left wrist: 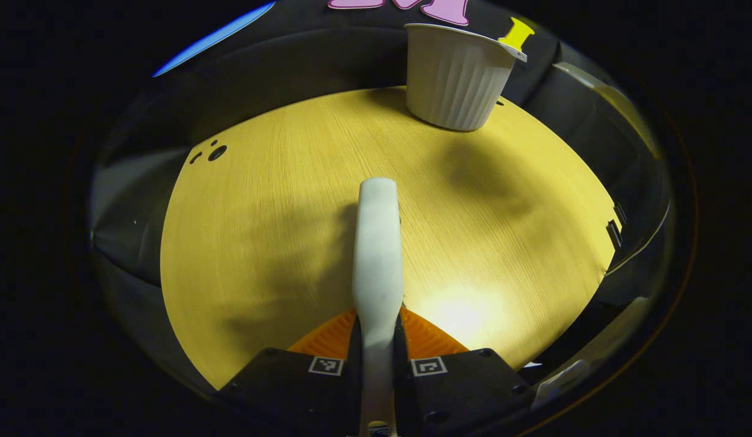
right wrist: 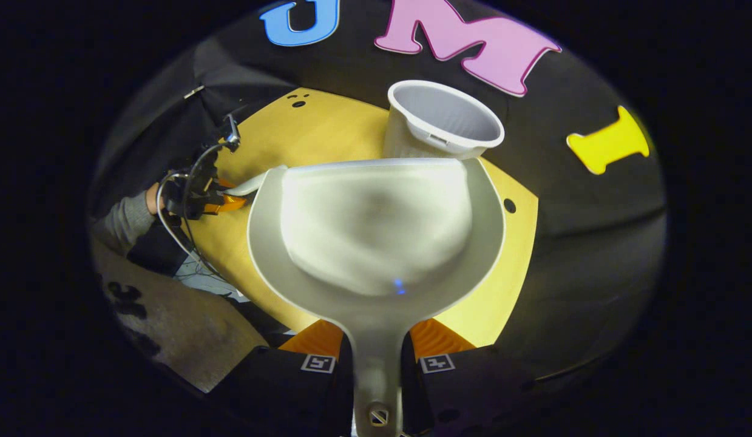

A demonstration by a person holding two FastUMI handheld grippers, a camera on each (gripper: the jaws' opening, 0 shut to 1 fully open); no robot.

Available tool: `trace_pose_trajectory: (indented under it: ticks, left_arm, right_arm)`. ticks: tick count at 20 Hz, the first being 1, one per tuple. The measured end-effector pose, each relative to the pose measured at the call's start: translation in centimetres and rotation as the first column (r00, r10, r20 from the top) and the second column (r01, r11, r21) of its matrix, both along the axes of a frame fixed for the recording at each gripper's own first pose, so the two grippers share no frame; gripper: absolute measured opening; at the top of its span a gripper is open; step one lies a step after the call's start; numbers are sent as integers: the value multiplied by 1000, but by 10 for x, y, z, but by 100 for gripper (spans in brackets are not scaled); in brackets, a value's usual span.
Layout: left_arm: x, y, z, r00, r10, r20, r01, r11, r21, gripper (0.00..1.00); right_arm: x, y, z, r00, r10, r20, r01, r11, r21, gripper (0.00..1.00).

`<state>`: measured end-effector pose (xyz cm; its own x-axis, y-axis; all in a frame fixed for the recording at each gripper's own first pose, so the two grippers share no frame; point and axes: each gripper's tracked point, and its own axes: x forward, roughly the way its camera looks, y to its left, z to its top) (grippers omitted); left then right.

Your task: Pick up the small broom and dustpan from the desktop, sweep the trash into the dustpan with the broom, and then empty the trash into the garbage bin.

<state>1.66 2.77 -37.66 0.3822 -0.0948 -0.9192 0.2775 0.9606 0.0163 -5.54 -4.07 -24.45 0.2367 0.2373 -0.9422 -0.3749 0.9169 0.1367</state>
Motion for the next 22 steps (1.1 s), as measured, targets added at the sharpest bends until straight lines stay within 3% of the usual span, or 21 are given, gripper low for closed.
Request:
trace_pose_trajectory:
  ticks: [4,9,16,22]
  left_arm:
    - [1,-2,-1,1000,-1,-4,1,1000,11,26]
    - [2,-1,-4,1000,10,-12,-9,1000,15,26]
    - [6,-2,-4,1000,19,-7,-19,999,37,26]
    - [2,-9,1,999,37,6,-37,997,63,27]
  right_arm:
    - [-31,45,-63,996,-50,-77,54,997,52,36]
    - [-35,82,-135,989,-107,-104,112,993,41,36]
    - [-34,91,-168,991,-107,-85,108,994,14,36]
    - [-37,83,-189,958,-251,-140,256,966,20,36]
